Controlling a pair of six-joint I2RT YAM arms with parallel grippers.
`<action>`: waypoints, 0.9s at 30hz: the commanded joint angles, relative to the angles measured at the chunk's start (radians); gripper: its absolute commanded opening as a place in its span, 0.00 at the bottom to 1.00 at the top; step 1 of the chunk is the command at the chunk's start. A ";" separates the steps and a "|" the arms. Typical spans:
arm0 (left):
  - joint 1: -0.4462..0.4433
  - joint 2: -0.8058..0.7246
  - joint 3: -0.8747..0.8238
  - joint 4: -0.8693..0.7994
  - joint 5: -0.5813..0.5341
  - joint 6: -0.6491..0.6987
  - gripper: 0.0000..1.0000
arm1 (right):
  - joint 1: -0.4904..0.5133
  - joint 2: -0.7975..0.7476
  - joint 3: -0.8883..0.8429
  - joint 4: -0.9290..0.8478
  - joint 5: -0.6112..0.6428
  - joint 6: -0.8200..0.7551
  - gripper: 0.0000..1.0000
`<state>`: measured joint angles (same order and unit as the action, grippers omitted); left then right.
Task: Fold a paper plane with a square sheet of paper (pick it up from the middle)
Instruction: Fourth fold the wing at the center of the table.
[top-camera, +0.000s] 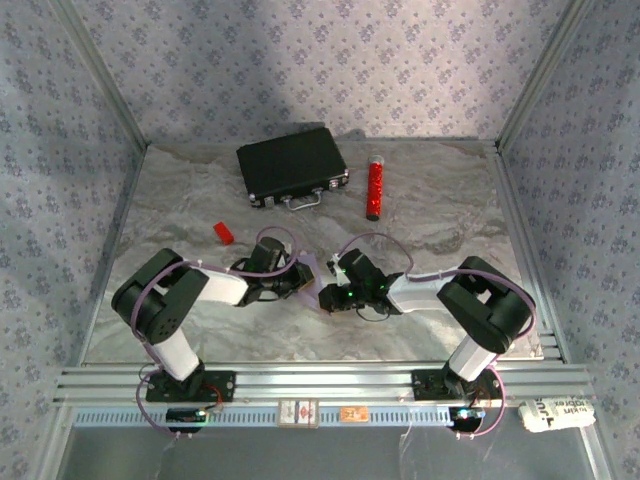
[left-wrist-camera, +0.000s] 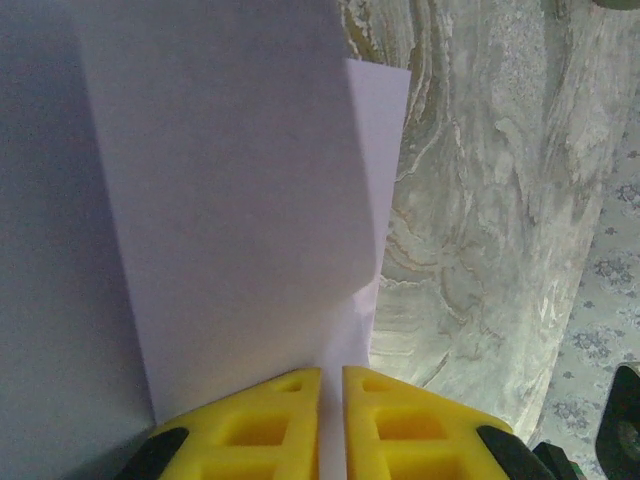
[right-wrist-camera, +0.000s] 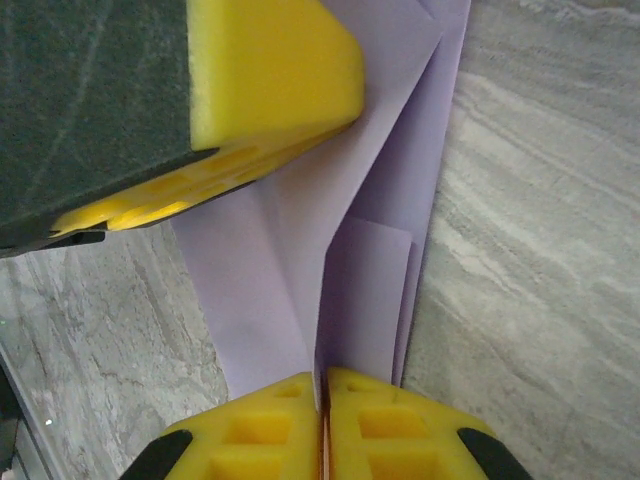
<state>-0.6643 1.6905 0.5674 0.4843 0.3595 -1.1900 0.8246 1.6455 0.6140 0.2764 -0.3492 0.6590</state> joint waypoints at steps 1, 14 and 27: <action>-0.017 0.027 0.013 -0.003 0.033 0.024 0.13 | -0.001 0.035 -0.008 -0.045 0.004 0.011 0.11; -0.018 0.015 -0.012 -0.016 0.029 0.027 0.11 | -0.037 -0.024 0.026 -0.048 -0.051 0.033 0.20; -0.017 -0.006 -0.011 -0.002 0.034 0.027 0.12 | -0.067 0.018 0.060 -0.002 -0.102 0.079 0.22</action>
<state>-0.6754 1.7031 0.5732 0.4942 0.3779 -1.1854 0.7605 1.6421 0.6464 0.2668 -0.4236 0.7189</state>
